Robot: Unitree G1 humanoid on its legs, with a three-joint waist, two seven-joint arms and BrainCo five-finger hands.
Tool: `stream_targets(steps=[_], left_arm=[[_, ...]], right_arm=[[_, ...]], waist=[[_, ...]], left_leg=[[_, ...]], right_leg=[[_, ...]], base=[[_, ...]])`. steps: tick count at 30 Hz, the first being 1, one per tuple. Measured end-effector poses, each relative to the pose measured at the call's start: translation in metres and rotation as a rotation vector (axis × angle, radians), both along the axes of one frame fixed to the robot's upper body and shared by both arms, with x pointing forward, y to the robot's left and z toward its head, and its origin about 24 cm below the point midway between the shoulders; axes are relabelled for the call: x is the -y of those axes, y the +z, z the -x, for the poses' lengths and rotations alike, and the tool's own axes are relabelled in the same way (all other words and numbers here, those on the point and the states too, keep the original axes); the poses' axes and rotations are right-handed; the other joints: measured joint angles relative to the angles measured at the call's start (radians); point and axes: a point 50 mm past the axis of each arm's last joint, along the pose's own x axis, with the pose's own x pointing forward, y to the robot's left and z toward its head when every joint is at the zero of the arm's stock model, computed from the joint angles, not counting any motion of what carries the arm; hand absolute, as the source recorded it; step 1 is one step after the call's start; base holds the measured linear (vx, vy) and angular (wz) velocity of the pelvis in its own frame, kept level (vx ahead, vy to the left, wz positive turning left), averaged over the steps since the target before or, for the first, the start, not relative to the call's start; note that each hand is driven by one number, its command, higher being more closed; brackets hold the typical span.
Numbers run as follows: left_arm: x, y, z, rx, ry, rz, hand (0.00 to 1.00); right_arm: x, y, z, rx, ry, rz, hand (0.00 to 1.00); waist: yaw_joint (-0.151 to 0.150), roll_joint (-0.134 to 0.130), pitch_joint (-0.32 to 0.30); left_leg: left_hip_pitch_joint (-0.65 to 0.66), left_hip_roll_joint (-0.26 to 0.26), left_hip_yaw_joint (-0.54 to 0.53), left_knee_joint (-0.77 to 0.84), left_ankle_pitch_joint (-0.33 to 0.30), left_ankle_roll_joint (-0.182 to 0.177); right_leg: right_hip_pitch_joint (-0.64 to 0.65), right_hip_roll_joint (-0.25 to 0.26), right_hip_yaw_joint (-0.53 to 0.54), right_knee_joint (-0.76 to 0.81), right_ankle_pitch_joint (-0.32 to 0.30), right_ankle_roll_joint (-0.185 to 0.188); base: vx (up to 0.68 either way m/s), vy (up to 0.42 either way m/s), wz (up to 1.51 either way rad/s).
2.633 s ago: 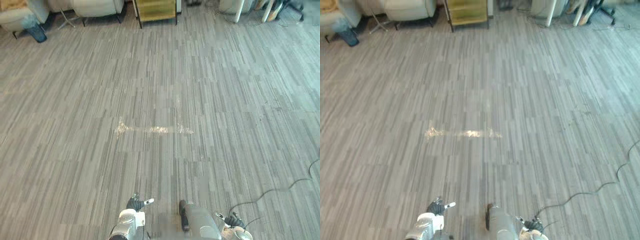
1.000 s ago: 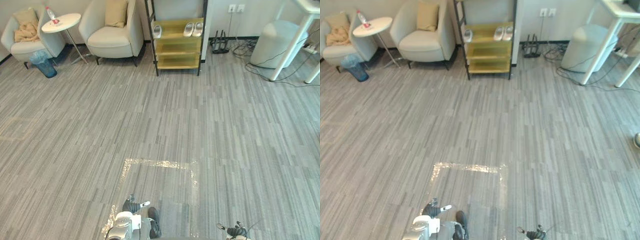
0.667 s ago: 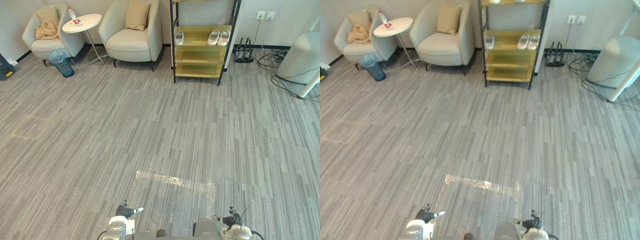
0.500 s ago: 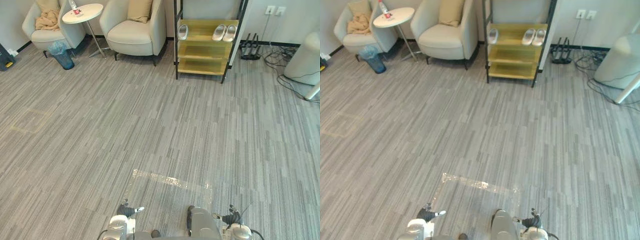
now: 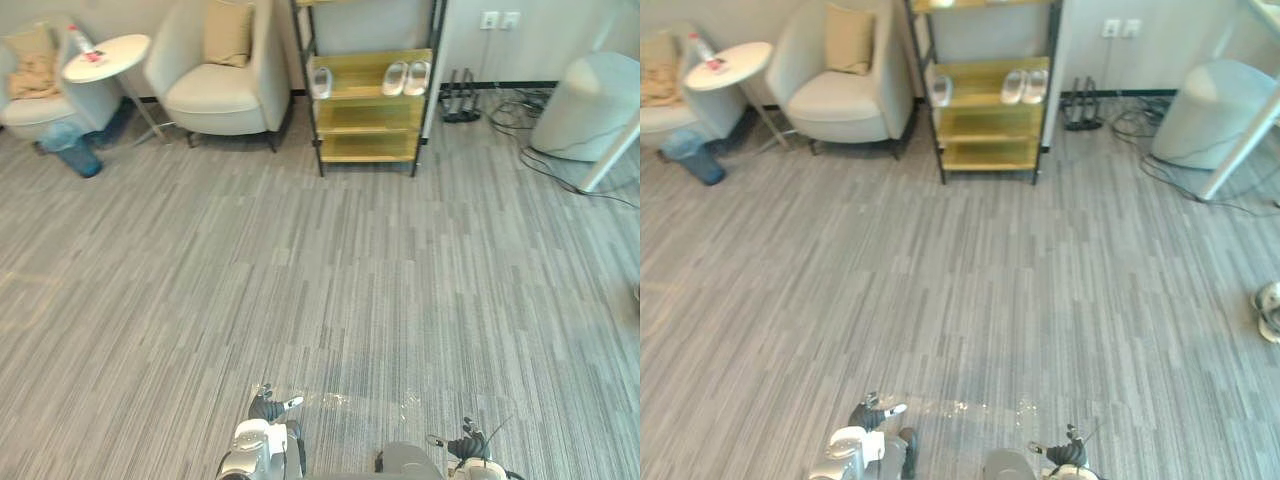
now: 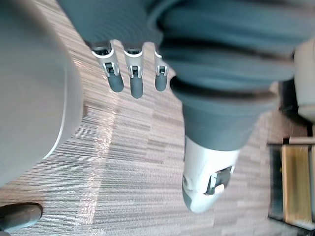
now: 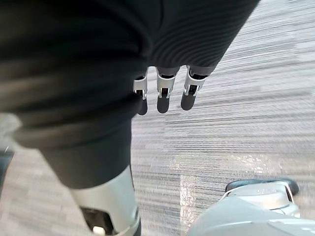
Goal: Pick up cushions and gather them together orderly.
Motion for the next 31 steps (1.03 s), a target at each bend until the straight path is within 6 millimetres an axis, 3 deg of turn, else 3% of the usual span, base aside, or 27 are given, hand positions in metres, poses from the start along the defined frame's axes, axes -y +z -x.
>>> stream_targets(steps=[1, 2, 4, 10, 12, 13, 14, 15, 16, 17, 19, 23, 28, 31], left_arm=[[-0.005, -0.001, 0.001, -0.006, -0.001, -0.014, 0.0], [-0.007, -0.001, 0.001, -0.008, -0.014, -0.025, 0.0], [-0.009, -0.002, 0.003, -0.022, -0.055, -0.045, 0.0], [-0.031, -0.004, 0.01, -0.052, -0.059, -0.12, 0.0], [-0.032, -0.004, 0.011, -0.054, -0.06, -0.123, 0.0], [-0.03, -0.004, 0.011, -0.054, -0.06, -0.119, 0.0], [-0.027, -0.005, 0.012, -0.056, -0.058, -0.111, 0.0], [-0.029, -0.006, 0.012, -0.062, -0.057, -0.115, 0.0], [-0.031, -0.004, 0.008, -0.054, -0.057, -0.121, 0.0], [-0.02, -0.005, 0.007, -0.048, -0.063, -0.093, 0.0], [-0.002, -0.007, 0.012, -0.061, -0.058, -0.042, 0.0], [-0.008, -0.008, 0.014, -0.066, -0.049, -0.05, 0.0], [-0.023, -0.01, 0.023, -0.091, -0.042, -0.086, 0.0], [-0.023, -0.011, 0.027, -0.099, -0.04, -0.086, 0.0]], right_arm=[[-0.006, -0.004, 0.001, -0.022, -0.001, -0.02, 0.0], [-0.009, -0.006, 0.004, -0.038, -0.005, -0.034, 0.0], [-0.01, -0.01, 0.001, -0.063, -0.023, -0.052, 0.0], [-0.011, -0.005, -0.022, -0.018, -0.025, -0.057, 0.0], [-0.004, -0.004, -0.02, -0.019, -0.051, -0.048, 0.0], [-0.001, -0.004, -0.019, -0.023, -0.048, -0.036, 0.0], [0.003, -0.003, -0.019, -0.024, -0.046, -0.025, 0.0], [0.004, -0.002, -0.02, -0.017, -0.045, -0.02, 0.0], [0.005, -0.002, -0.02, -0.018, -0.046, -0.018, 0.0], [0.011, -0.001, -0.019, -0.026, -0.05, -0.004, 0.0], [0.028, -0.001, -0.008, -0.052, -0.081, 0.03, 0.0], [0.026, -0.002, -0.009, -0.055, -0.088, 0.021, 0.0], [0.013, -0.009, -0.002, -0.091, -0.092, -0.018, 0.0], [0.013, -0.009, -0.001, -0.094, -0.086, -0.015, 0.0]], waist=[[0.004, -0.042, -0.035], [0.003, -0.065, -0.048], [0.007, -0.075, -0.056], [0.03, -0.049, -0.069], [0.034, -0.022, -0.074], [0.033, 0.001, -0.071], [0.034, 0.028, -0.076], [0.032, 0.024, -0.083], [0.024, 0.006, -0.073], [0.018, 0.01, -0.071], [0.016, 0.064, -0.093], [0.018, 0.053, -0.093], [0.024, 0.007, -0.096], [0.027, 0.003, -0.103]], left_leg=[[-0.004, -0.034, 0.045, -0.009, -0.008, 0.021], [-0.007, -0.057, 0.066, -0.017, -0.011, 0.035], [-0.009, -0.085, 0.076, -0.028, -0.024, 0.06], [0.042, -0.09, 0.095, -0.089, -0.02, 0.073], [0.073, -0.082, 0.087, -0.095, -0.02, 0.073], [0.085, -0.07, 0.067, -0.096, -0.02, 0.091], [0.091, -0.056, 0.052, -0.099, -0.022, 0.095], [0.081, -0.072, 0.048, -0.074, -0.022, 0.095], [0.062, -0.107, 0.036, -0.018, -0.023, 0.096], [0.023, -0.112, 0.02, 0.0, -0.056, 0.111], [0.07, -0.102, -0.01, -0.204, 0.029, 0.108], [0.128, -0.101, -0.024, -0.232, 0.029, 0.104], [0.172, -0.107, -0.062, -0.223, 0.03, 0.104], [0.182, -0.116, -0.07, -0.201, 0.03, 0.104]], right_leg=[[-0.018, -0.034, 0.044, -0.004, 0.002, 0.016], [-0.021, -0.062, 0.062, -0.031, 0.018, 0.037], [-0.017, -0.091, 0.1, -0.101, 0.085, 0.06], [-0.019, -0.094, 0.094, -0.121, 0.194, 0.065], [-0.029, -0.08, 0.07, -0.057, 0.218, 0.071], [-0.064, -0.065, 0.066, -0.001, 0.198, 0.077], [-0.075, -0.052, 0.042, -0.061, 0.131, 0.078], [-0.04, -0.06, 0.007, -0.34, 0.241, 0.027], [-0.034, -0.088, -0.021, -0.363, 0.287, 0.035], [-0.028, -0.107, -0.021, -0.364, 0.293, 0.033], [-0.009, -0.081, -0.037, -0.364, 0.288, 0.04], [0.041, -0.084, -0.046, -0.374, 0.28, 0.046], [0.111, -0.091, -0.094, -0.372, 0.28, 0.045], [0.128, -0.097, -0.106, -0.348, 0.279, 0.047]], base=[[0.44, 0.439, -0.71], [0.36, 0.354, -0.46], [0.28, 0.329, -0.2], [0.22, 0.135, -0.22], [0.2, -0.009, -0.07], [0.14, -0.061, -0.2], [0.16, -0.077, -0.28], [0.18, -0.09, -0.09], [0.21, -0.104, 0.09], [0.24, -0.101, 0.24], [0.2, -0.029, -0.03], [0.14, 0.009, 0.06], [0.09, -0.012, 0.27], [0.09, -0.005, 0.17]])
